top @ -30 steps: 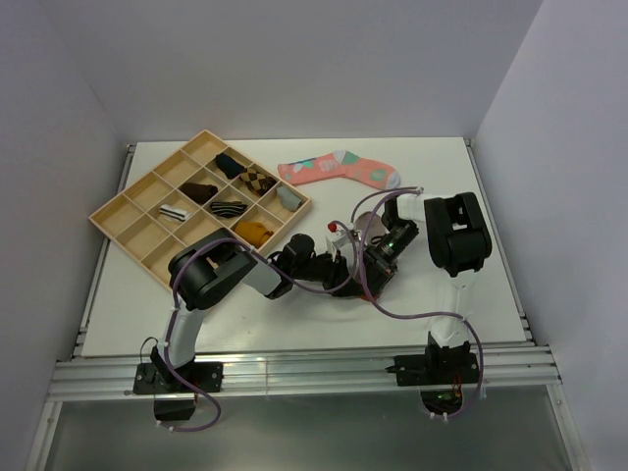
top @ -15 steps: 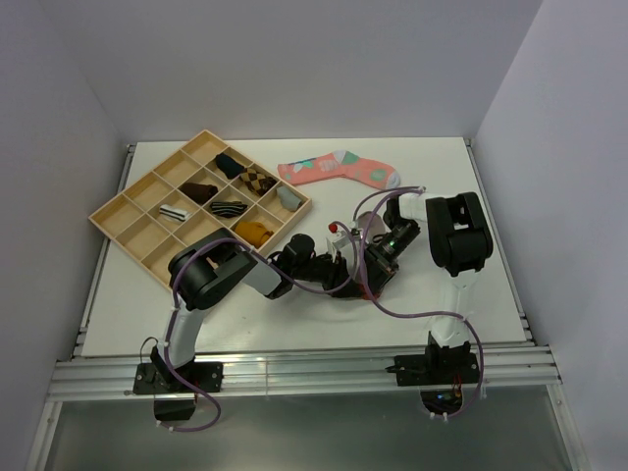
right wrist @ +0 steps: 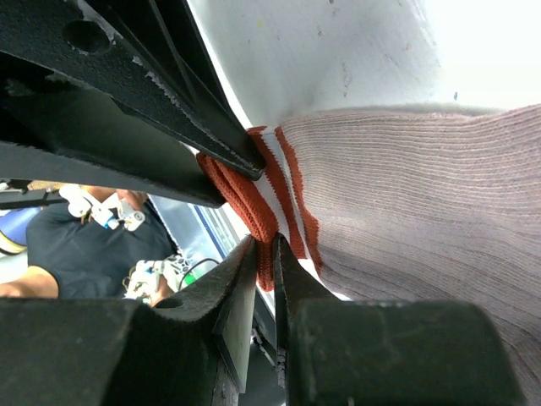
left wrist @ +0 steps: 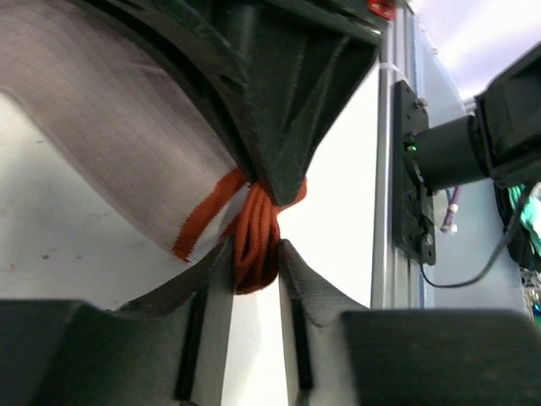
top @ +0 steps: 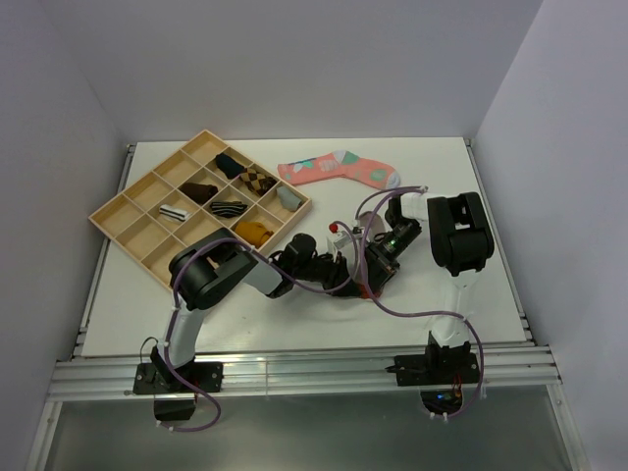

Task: Roll the socks
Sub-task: Roll the sock at the center of the board.

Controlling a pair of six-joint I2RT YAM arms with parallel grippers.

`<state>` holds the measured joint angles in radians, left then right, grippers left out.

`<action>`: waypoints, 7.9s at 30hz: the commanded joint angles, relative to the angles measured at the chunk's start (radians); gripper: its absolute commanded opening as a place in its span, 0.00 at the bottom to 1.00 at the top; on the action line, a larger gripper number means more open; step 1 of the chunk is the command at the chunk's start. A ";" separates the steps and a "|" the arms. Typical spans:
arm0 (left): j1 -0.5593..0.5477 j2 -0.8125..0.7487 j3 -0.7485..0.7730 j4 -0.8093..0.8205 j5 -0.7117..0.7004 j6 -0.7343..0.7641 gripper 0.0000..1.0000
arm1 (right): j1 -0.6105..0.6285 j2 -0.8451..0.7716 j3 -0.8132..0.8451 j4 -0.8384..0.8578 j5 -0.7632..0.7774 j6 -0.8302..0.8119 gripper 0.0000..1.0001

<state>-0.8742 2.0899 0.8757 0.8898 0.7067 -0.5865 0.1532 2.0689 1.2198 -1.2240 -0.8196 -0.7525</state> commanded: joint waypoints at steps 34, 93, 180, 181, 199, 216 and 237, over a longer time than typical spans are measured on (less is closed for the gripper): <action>-0.106 -0.255 -0.003 -0.701 -0.542 -0.105 0.00 | 0.025 -0.277 -0.026 0.423 0.453 0.266 0.38; 0.067 0.067 0.378 -1.215 -0.041 -0.323 0.00 | 0.551 -1.032 -0.740 0.850 0.421 -0.151 0.47; -0.163 -0.156 -0.153 0.035 -0.504 -0.079 0.37 | 0.115 -0.024 -0.040 0.158 0.017 -0.156 0.12; -0.164 -0.153 -0.153 0.040 -0.495 -0.078 0.38 | 0.117 -0.021 -0.037 0.158 0.019 -0.153 0.12; -0.166 -0.116 -0.084 -0.139 -0.498 -0.082 0.05 | 0.115 -0.069 -0.051 0.239 0.068 -0.041 0.19; -0.121 -0.083 -0.153 -0.154 -0.383 -0.351 0.00 | 0.060 -0.587 -0.285 0.495 0.191 0.041 0.50; -0.051 -0.041 -0.228 -0.115 -0.119 -0.710 0.00 | 0.271 -1.118 -0.661 0.615 0.227 -0.249 0.56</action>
<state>-0.9222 1.9945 0.6735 0.8448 0.5148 -1.2419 0.3595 1.0031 0.5991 -0.6701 -0.6041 -0.9752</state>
